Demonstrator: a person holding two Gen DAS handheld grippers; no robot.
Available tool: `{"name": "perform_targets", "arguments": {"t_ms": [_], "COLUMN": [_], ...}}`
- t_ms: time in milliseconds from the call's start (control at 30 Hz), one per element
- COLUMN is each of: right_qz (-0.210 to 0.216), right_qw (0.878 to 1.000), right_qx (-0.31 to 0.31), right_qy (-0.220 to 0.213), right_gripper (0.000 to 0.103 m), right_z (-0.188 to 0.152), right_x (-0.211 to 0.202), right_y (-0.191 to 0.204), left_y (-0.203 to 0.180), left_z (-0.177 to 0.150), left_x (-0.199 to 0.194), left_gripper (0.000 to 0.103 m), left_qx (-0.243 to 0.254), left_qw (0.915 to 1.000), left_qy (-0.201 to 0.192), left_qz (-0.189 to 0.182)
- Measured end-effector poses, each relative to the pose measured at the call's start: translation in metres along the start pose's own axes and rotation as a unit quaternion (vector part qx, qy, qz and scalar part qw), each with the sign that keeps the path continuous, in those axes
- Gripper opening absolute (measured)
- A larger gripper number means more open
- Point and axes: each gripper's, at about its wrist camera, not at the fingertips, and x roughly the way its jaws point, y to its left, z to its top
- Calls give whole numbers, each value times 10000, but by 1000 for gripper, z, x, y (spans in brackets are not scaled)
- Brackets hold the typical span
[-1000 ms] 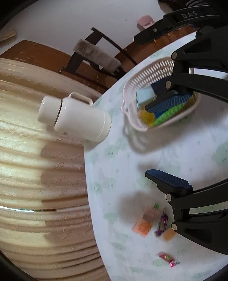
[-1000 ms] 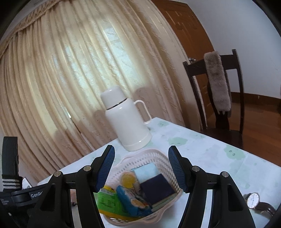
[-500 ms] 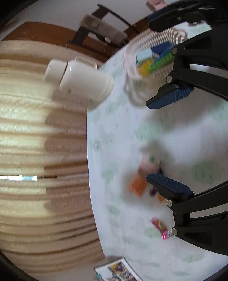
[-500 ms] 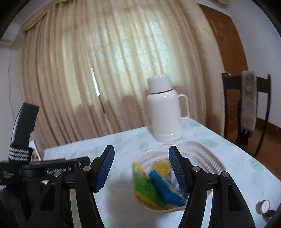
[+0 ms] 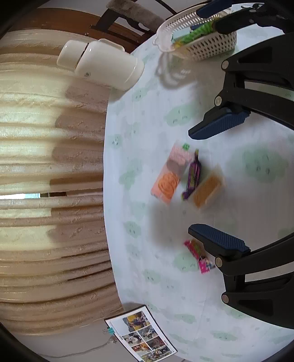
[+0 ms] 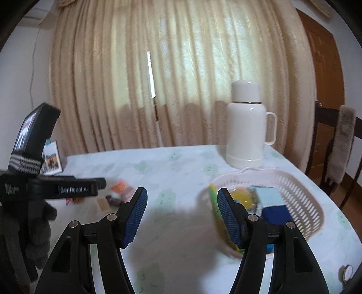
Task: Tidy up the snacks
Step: 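Move the left gripper to the pink candy stick and grasp it, then grasp the clear orange wafer pack with the right gripper while the left gripper holds the candy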
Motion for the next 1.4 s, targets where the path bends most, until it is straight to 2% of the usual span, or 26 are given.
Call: {"name": "perform_targets", "arguments": {"t_ms": [200,400,533,633,767,900,933,1000,1033,1133,1200,1233,1400], "right_qz": [258,605,685,742,758,785,789,802,814,825,826,821,819], "right_qw": [9988,9947,9919,9904,9888,9880,9879,9875,9873,9869,9867,9866,9864], "right_qx": [-347,-578,-748,-827,-904,-909,-906,-902,-899,-901,-906,-908,-855], "right_qy": [208,594,767,823,912,976,986,1011,1026,1057,1072,1081,1139], "right_gripper": [65,65,65,65,65,65,65,65,65,65,65,65,65], "right_z": [-10,-22,-29,-32,-35,-35,-35,-35,-35,-36,-36,-36,-37], "right_x": [7,15,20,21,26,27,27,29,29,31,32,32,35], "right_y": [20,36,45,49,52,53,53,53,53,53,53,53,52], "left_y": [37,84,108,118,118,118,119,120,120,120,122,123,129], "left_z": [0,2,-3,-5,-7,-6,-7,-10,-11,-12,-12,-13,-13], "left_x": [8,30,46,55,69,83,86,94,96,94,93,93,85], "left_gripper": [74,74,72,72,65,64,62,46,42,36,22,20,18], "left_qx": [-117,-448,-677,-769,-592,-538,-539,-564,-569,-553,-658,-703,-943], "left_qw": [9998,9979,9956,9946,9954,9949,9944,9928,9923,9930,9926,9923,9909], "left_qy": [105,384,607,684,743,852,902,1052,1100,1026,1003,1003,960], "left_qz": [149,256,245,126,83,78,84,73,95,179,181,159,35]}}
